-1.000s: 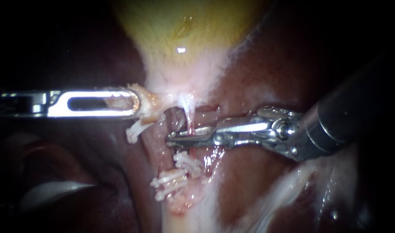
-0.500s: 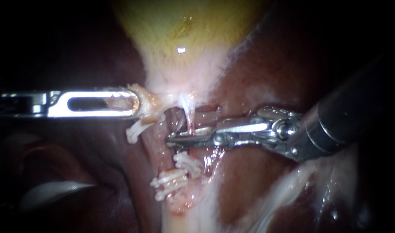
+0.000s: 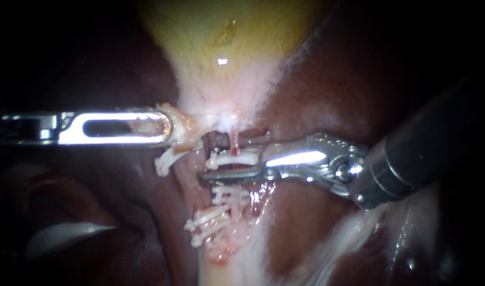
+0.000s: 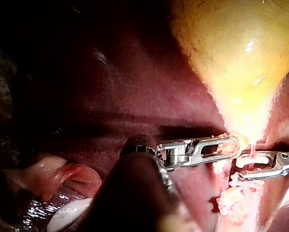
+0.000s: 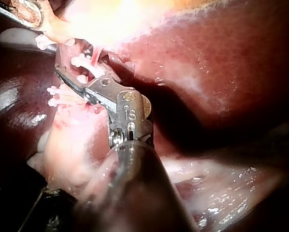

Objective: Going back third clip right tube

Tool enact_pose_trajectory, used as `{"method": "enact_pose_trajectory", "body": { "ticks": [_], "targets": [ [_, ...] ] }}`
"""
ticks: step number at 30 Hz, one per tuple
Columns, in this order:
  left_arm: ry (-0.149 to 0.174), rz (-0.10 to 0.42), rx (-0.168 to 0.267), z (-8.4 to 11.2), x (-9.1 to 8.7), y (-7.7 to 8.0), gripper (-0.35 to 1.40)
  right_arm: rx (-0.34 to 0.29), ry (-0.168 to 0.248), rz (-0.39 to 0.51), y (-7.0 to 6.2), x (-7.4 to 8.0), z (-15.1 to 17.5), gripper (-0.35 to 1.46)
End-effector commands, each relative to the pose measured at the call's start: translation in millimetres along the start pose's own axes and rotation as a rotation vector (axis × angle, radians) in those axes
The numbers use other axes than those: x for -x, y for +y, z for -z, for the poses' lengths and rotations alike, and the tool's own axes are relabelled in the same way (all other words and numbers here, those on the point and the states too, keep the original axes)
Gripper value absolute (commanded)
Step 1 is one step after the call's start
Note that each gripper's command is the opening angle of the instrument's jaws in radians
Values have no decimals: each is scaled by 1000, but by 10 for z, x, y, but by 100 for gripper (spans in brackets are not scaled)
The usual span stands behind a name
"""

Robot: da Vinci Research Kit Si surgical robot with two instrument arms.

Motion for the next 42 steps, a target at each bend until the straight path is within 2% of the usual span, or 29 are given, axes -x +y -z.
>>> {"method": "enact_pose_trajectory", "body": {
  "ticks": [1, 13, 20, 25, 31, 39, 42],
  "targets": [
    [0, 0, 0, 0, 0, 0, -35, 2, 0, 13, 1, 2, -3, 47],
    [0, 0, 0, 1, 0, -1, -35, 12, -6, 165, 6, 10, 5, 49],
    [0, 0, 0, 1, -1, -2, -35, 8, -15, 342, 4, 11, 26, 49],
    [0, 0, 0, 2, -1, -2, -35, 5, -48, 411, 2, 10, 45, 50],
    [0, 0, 0, 2, -1, -1, -35, -13, -55, 477, -9, 4, 72, 50],
    [0, 0, 0, 3, -1, -1, -35, -35, -60, 518, -31, -14, 105, 50],
    [0, 0, 0, 3, -1, -2, -35, -41, -60, 533, -35, -17, 114, 50]
  ]
}}
